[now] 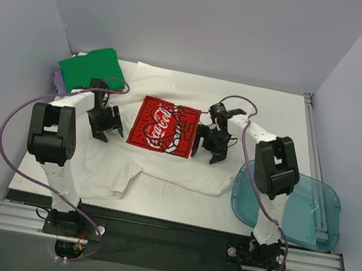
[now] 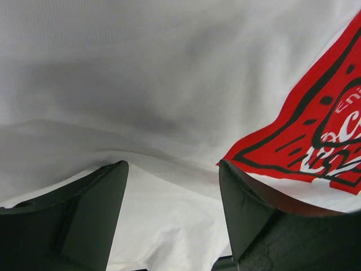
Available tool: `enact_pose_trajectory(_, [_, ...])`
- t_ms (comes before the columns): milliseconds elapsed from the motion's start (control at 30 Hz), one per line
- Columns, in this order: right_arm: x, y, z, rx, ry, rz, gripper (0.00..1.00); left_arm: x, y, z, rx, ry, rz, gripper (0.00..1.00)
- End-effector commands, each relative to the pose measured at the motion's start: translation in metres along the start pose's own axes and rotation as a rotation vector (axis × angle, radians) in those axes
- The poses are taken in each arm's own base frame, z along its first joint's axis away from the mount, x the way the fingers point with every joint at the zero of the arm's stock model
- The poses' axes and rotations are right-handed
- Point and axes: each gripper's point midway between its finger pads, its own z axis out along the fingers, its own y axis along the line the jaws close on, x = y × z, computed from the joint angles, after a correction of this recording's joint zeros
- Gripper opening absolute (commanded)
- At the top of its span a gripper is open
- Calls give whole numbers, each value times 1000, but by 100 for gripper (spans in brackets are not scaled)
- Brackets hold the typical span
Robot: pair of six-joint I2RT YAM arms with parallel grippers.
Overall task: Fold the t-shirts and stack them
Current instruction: Flatten out the tshirt
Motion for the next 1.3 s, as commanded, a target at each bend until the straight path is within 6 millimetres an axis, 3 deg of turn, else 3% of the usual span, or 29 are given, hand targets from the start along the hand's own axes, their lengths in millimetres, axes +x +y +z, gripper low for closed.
enact_pose_trajectory(0, [-23,-7,9,58,-16,20,78,-39,10,36,-44,-78,54,77])
enact_pose_trajectory(133, [-41,-8,17,59,-3,65,78,-70,-3,34,-29,-121,61,77])
enact_pose_trajectory(233, [-58,-6,17,50,-8,82,78,-81,-11,38,-16,-131,76,77])
enact_pose_trajectory(400, [-74,3,12,20,-6,74,78,-116,-36,17,28,-222,106,77])
enact_pose_trajectory(433, [-75,5,11,12,-5,68,78,-113,-51,13,43,-231,136,77])
enact_pose_trajectory(533, [-81,16,4,-35,-14,54,78,-126,-70,-19,80,-316,161,77])
enact_pose_trajectory(567, [-82,19,2,-47,-16,51,78,-131,-75,-39,93,-361,167,77])
enact_pose_trajectory(633, [-85,22,-3,-64,-27,40,78,-132,-76,-60,90,-407,166,78])
enact_pose_trajectory(667, [-87,24,-6,-70,-33,38,78,-127,-74,-81,82,-443,165,78])
enact_pose_trajectory(733, [-87,28,-9,-83,-40,26,78,-119,-70,-101,76,-482,160,78])
enact_pose_trajectory(767, [-88,30,-11,-88,-43,21,78,-113,-65,-126,71,-539,156,78])
enact_pose_trajectory(833, [-89,32,-14,-99,-48,14,78,-87,-46,-124,37,-518,146,79])
enact_pose_trajectory(867, [-88,34,-15,-102,-51,7,78,-80,-36,-144,4,-570,135,79])
enact_pose_trajectory(900, [-88,35,-18,-108,-55,1,78,-71,-24,-146,-20,-565,120,79])
enact_pose_trajectory(933, [-87,35,-18,-110,-55,-7,78,-53,-6,-133,-58,-522,98,78])
enact_pose_trajectory(967, [-86,37,-20,-112,-58,-16,78,-39,1,-141,-63,-522,89,77])
enact_pose_trajectory(1000, [-85,36,-24,-113,-65,-20,78,-34,28,-139,-94,-503,20,75])
enact_pose_trajectory(1033, [-84,37,-26,-115,-68,-26,78,-17,44,-126,-113,-454,-18,68])
enact_pose_trajectory(1100, [-80,35,-32,-114,-79,-26,78,-1,67,-124,-99,-425,-95,61])
enact_pose_trajectory(1133, [-78,36,-35,-117,-84,-28,78,14,75,-112,-103,-382,-122,59])
enact_pose_trajectory(1267, [-69,37,-51,-139,-115,-16,78,39,88,-98,-99,-325,-177,55])
